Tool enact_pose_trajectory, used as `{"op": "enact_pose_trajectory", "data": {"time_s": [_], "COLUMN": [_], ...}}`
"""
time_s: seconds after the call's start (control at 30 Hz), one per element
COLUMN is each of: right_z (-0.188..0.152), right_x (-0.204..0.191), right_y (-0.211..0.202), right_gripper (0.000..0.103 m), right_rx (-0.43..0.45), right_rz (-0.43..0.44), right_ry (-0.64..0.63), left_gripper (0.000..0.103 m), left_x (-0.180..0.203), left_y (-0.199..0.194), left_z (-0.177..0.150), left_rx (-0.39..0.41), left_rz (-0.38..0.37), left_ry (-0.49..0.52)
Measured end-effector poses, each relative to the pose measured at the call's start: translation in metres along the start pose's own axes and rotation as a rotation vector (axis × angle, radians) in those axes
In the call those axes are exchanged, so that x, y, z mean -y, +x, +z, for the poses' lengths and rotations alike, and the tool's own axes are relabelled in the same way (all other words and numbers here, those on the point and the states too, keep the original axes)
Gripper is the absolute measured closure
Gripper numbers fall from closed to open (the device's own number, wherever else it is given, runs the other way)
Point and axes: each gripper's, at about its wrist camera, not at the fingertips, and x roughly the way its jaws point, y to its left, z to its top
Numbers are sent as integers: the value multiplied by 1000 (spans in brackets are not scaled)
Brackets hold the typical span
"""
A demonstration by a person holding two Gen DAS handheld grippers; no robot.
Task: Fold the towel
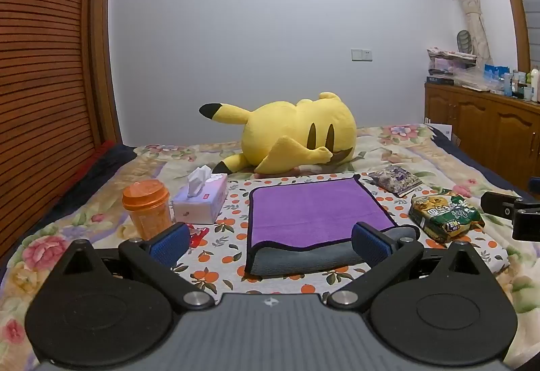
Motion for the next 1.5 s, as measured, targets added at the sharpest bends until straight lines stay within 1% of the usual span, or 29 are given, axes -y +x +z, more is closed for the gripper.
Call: {"op": "enact_pose_trajectory", "data": {"time_s": [0.7, 1.5], "right_z": [0, 0], "right_x": [-1, -1], "right_y": [1, 1], "right_gripper": [0, 0], "right_rx": [1, 1], "right_rz": [1, 2], "right_ry": [-4, 0], "left_gripper": [0, 0], "left_x": [-2, -2], "left_y": [2, 3], "left_z": [0, 1], "left_rx": [3, 3], "left_rz": [13, 11], "left_ry": [10, 8]}}
